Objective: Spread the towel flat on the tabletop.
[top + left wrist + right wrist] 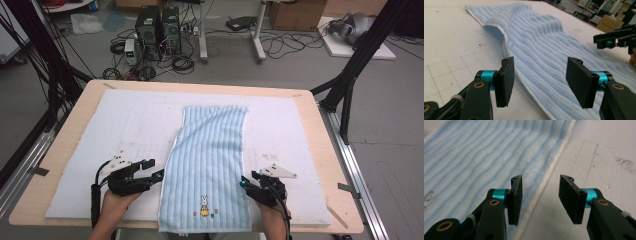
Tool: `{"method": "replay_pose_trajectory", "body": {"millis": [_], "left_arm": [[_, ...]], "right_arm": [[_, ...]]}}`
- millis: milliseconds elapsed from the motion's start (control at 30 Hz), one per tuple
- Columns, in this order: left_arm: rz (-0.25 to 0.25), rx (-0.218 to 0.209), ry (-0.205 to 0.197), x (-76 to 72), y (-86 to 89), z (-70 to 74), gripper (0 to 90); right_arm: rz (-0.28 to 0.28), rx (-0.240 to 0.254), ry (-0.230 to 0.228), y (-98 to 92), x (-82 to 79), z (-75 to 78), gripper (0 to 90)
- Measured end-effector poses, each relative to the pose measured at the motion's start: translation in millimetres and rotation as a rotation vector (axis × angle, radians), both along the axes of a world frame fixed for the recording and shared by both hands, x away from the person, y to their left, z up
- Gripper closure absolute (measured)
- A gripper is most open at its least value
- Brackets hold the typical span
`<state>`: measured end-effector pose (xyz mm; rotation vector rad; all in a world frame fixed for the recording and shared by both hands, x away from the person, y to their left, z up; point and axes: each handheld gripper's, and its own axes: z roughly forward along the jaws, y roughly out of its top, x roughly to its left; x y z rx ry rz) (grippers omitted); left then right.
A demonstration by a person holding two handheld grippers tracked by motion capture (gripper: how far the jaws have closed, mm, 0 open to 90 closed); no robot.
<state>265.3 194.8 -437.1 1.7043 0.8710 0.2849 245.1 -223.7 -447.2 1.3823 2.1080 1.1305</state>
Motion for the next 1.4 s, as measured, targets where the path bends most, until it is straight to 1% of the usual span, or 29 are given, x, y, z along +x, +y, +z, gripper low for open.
{"method": "replay_pose_trajectory", "body": {"millis": [67, 133, 167, 200, 267, 300, 333, 367, 433, 500, 633, 733, 767, 800, 833, 867, 900, 933, 967, 1000, 1067, 1133, 1200, 1233, 1267, 1300, 1333, 1367, 1400], "left_arm": [[0.008, 0.009, -0.002, 4.4, 0.2, 0.4, 38.7], [0.018, 0.010, 0.007, 9.2, 0.3, 0.0, 37.3], [0.020, 0.008, 0.010, 11.4, 0.1, 0.0, 35.9], [0.021, 0.009, 0.009, 12.9, -0.6, 0.3, 34.9], [0.021, 0.021, 0.002, 16.2, -1.9, 1.1, 34.8], [0.023, 0.019, 0.003, 18.5, -2.4, 1.2, 34.5], [0.025, 0.018, 0.006, 20.9, -2.8, 1.6, 34.4], [0.023, 0.021, 0.008, 23.2, -2.8, 2.0, 34.4], [0.019, 0.023, 0.009, 27.1, -3.4, 2.8, 34.5], [0.016, 0.032, 0.007, 30.7, -3.9, 2.9, 34.5], [0.021, 0.029, 0.013, 37.4, -4.6, 3.2, 34.7], [0.017, 0.034, 0.018, 42.1, -7.2, 2.5, 34.9], [0.018, 0.041, 0.020, 44.2, -8.8, 1.4, 35.2], [0.019, 0.045, 0.030, 46.5, -11.1, -0.1, 35.9], [0.016, 0.050, 0.043, 49.2, -13.8, -1.8, 36.7], [0.012, 0.060, 0.053, 52.4, -16.7, -3.9, 38.2], [0.010, 0.070, 0.064, 55.6, -19.8, -5.9, 40.8], [0.013, 0.080, 0.079, 58.8, -22.9, -7.8, 41.8], [0.019, 0.087, 0.093, 61.1, -25.2, -9.1, 42.8], [0.024, 0.108, 0.114, 64.9, -28.3, -11.0, 44.2], [0.027, 0.132, 0.147, 69.3, -33.5, -14.3, 47.7], [0.014, 0.175, 0.172, 71.8, -38.3, -14.9, 51.4], [0.008, 0.205, 0.178, 71.5, -43.3, -15.5, 56.9], [0.003, 0.231, 0.170, 70.8, -45.9, -15.5, 60.5], [0.013, 0.255, 0.158, 69.6, -48.4, -15.0, 65.5], [0.009, 0.268, 0.153, 68.9, -49.5, -14.8, 70.5], [-0.015, 0.274, 0.156, 68.4, -49.6, -14.9, 81.5], [-0.016, 0.280, 0.155, 67.1, -50.5, -14.5, 86.7], [-0.021, 0.284, 0.154, 65.7, -50.7, -14.2, 87.4]], "right_arm": [[0.004, -0.022, 0.015, 2.5, 1.3, -0.8, 52.6], [0.020, -0.063, 0.037, 6.5, 2.9, -1.1, 55.0], [0.023, -0.087, 0.031, 9.0, 2.7, -1.9, 56.5], [0.029, -0.096, 0.025, 9.9, 2.0, -1.9, 61.3], [0.049, -0.085, 0.023, 9.7, 0.6, -2.1, 76.8], [0.072, -0.075, 0.028, 9.6, 0.4, -2.0, 83.9], [0.083, -0.070, 0.033, 9.9, -0.3, -2.0, 86.2], [0.092, -0.068, 0.031, 10.1, -1.0, -1.9, 86.7], [0.110, -0.048, 0.042, 6.4, -3.7, -1.9, 87.1], [0.120, -0.052, 0.035, 3.0, -10.0, -2.0, 87.1], [0.139, -0.051, 0.027, -4.9, -23.8, -2.0, 87.0], [0.139, -0.016, 0.028, -11.9, -30.7, -3.0, 85.7], [0.137, -0.007, 0.022, -13.5, -31.3, -3.1, 81.6], [0.132, -0.004, 0.014, -14.9, -30.8, -2.4, 75.0], [0.115, 0.000, 0.003, -16.4, -28.4, -1.3, 71.5], [0.104, 0.021, -0.004, -18.1, -25.0, 0.3, 69.2], [0.085, 0.030, -0.013, -19.0, -21.1, 2.3, 67.0], [0.070, 0.028, -0.024, -19.4, -16.3, 4.2, 65.2], [0.057, 0.038, -0.025, -19.0, -11.2, 5.9, 64.1], [0.044, 0.041, -0.024, -18.1, -7.5, 6.9, 63.6], [0.036, 0.032, -0.024, -14.7, 4.1, 7.7, 63.6], [0.030, 0.016, -0.012, -9.7, 11.4, 7.0, 64.1], [0.034, 0.020, 0.001, -4.7, 14.1, 5.5, 63.8], [0.034, 0.006, -0.003, -1.4, 13.7, 4.9, 63.3], [0.035, -0.013, -0.003, 1.7, 13.6, 3.9, 62.1], [0.030, -0.026, 0.009, 4.2, 14.4, 2.4, 60.3], [0.025, -0.049, 0.026, 6.3, 15.7, 0.6, 60.8], [0.024, -0.084, 0.033, 7.8, 17.1, -1.7, 63.2], [0.021, -0.090, 0.025, 7.7, 16.1, -2.0, 68.6]]}}
